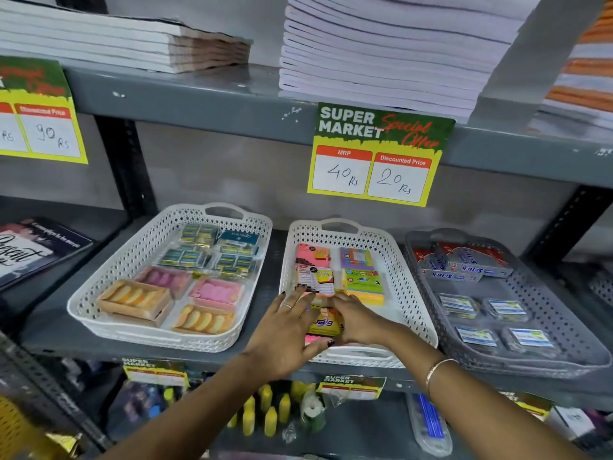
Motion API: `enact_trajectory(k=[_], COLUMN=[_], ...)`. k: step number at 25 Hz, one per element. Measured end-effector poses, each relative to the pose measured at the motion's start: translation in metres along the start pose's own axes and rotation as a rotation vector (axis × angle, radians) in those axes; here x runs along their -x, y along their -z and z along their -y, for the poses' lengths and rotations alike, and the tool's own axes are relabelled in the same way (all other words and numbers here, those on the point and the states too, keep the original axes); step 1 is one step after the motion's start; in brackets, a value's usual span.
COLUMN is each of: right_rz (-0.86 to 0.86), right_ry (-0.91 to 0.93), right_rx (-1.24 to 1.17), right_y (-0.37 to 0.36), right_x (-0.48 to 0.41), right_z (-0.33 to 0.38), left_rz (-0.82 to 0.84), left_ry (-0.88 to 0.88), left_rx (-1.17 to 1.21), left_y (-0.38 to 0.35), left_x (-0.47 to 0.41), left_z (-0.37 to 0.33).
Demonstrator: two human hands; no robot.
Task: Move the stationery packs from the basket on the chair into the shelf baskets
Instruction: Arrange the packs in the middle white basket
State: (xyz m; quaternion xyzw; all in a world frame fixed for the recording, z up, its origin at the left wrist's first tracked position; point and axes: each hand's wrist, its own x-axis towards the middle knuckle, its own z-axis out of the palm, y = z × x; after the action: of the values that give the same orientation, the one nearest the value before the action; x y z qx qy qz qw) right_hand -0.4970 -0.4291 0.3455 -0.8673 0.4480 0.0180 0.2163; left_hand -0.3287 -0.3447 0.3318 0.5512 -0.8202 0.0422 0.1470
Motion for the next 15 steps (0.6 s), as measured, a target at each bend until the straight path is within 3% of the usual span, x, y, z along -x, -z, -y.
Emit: enact_trajectory(k=[3,8,15], right_rz=[-0.014,-0.173,-0.438], right_ry=[-0.007,0.094,0.451], right_rx=[-0.051,-0.089,-0.149], right_y=[0.014,0.044,0.030], right_x=[0.005,0.002,-0.017], right_z=[0.002,0.027,0.175], left_rz=[-0.048,-0.286,-0.424], left_ry=[0.015,0.100,0.581], left_rx=[-0.036,-0.074,-0.214], left_y=[0.005,0.040,0.087], left_x=[0.002,0.022,0.142], left_z=[-0.003,0.007,0.091])
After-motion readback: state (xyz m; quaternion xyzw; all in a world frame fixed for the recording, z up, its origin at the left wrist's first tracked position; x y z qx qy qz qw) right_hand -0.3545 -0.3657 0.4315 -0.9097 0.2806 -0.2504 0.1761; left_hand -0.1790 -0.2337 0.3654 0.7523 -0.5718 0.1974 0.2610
